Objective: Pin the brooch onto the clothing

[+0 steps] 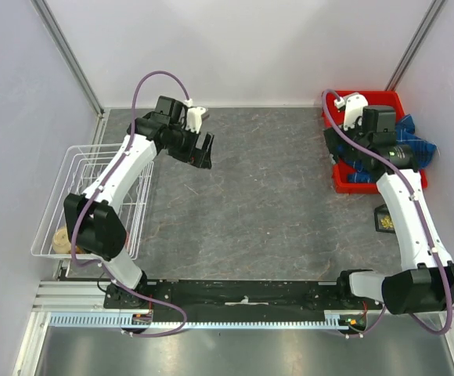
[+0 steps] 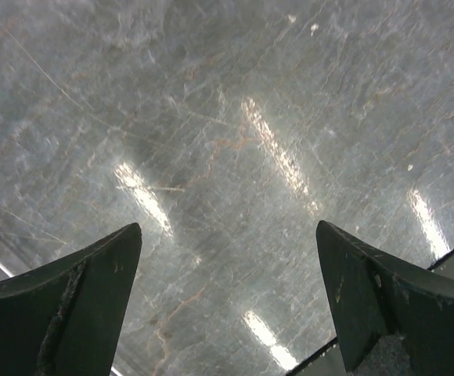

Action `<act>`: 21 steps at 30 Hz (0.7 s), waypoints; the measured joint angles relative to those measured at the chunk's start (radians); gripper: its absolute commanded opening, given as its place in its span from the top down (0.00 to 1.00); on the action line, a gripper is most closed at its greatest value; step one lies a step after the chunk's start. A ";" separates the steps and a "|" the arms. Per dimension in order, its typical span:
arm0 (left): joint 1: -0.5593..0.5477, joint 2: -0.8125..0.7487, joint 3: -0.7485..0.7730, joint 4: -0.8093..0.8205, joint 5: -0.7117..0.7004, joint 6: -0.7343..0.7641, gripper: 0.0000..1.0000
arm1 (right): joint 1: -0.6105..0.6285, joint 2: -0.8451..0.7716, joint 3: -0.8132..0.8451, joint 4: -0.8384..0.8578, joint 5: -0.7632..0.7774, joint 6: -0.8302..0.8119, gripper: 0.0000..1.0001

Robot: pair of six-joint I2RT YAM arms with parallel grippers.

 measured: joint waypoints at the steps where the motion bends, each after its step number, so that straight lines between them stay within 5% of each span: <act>1: -0.003 0.000 0.006 0.008 -0.001 -0.002 0.01 | -0.006 -0.001 0.000 -0.003 0.004 -0.003 0.02; 5: -0.005 0.000 0.066 0.055 -0.019 -0.003 0.01 | -0.034 0.060 0.043 -0.035 0.026 -0.057 0.02; 21: -0.004 -0.095 0.017 0.182 0.029 -0.002 0.01 | -0.225 0.737 0.635 -0.198 0.129 -0.600 0.02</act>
